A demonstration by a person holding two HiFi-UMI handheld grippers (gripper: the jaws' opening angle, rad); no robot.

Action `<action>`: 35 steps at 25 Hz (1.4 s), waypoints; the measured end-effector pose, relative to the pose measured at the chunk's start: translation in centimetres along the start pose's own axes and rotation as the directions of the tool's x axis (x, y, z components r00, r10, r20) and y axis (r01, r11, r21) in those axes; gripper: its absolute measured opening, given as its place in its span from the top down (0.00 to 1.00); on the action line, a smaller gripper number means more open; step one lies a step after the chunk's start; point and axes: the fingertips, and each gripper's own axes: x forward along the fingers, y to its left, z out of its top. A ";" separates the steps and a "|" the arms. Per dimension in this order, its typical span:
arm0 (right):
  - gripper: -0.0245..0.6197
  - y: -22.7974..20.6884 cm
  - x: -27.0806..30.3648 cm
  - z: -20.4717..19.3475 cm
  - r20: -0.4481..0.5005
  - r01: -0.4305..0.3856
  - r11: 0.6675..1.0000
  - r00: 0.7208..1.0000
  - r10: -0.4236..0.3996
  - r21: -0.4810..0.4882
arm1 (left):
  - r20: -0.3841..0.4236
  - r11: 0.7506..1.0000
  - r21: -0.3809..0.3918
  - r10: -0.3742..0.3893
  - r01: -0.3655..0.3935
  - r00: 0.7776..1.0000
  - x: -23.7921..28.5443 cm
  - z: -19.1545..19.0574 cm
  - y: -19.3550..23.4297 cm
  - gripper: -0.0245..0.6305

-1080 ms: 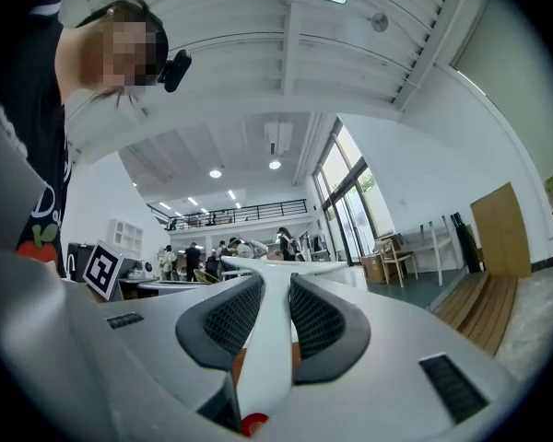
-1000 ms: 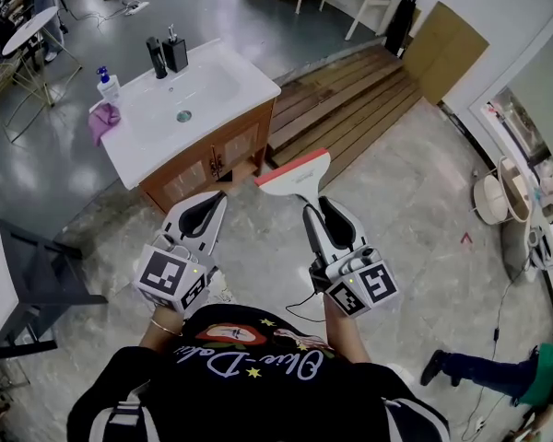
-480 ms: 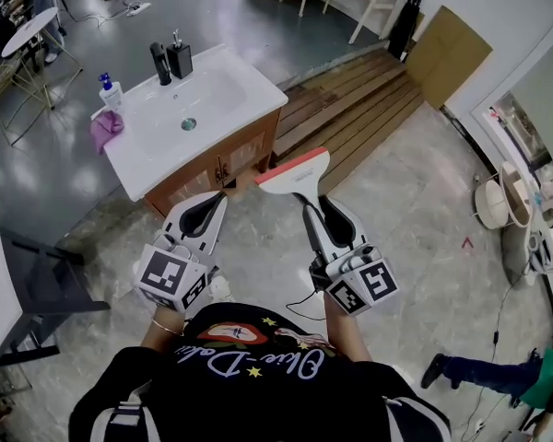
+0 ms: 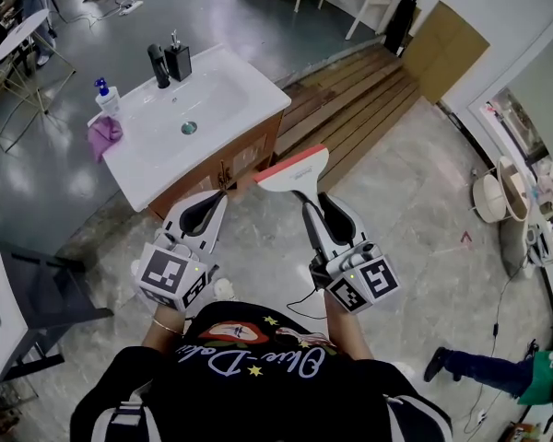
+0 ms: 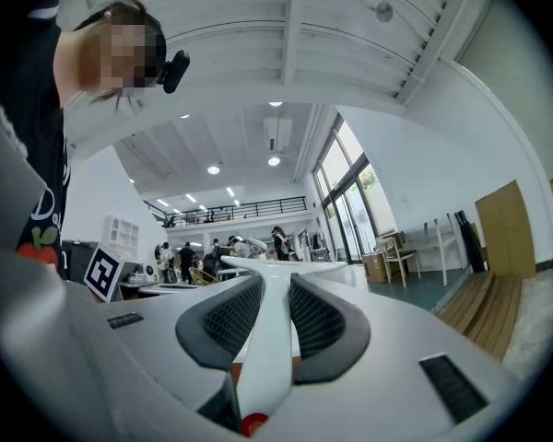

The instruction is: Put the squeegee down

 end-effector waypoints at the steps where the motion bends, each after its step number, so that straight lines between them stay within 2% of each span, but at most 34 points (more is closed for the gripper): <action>1: 0.78 0.1 0.3 0.0 -0.001 0.003 1.000 1.000 -0.003 -0.001 | 0.001 1.000 -0.002 -0.001 0.001 1.000 0.0 0.0 0.4 0.97; 18: 0.78 2.0 5.5 -1.3 -0.019 0.010 1.000 1.000 -0.010 0.004 | -0.014 1.000 -0.013 -0.002 0.002 1.000 -1.2 -0.7 6.1 0.97; 35: 0.78 2.6 7.1 -1.5 -0.016 0.027 1.000 1.000 -0.027 -0.012 | 0.003 1.000 -0.030 -0.009 0.009 1.000 -1.5 -0.9 8.3 0.97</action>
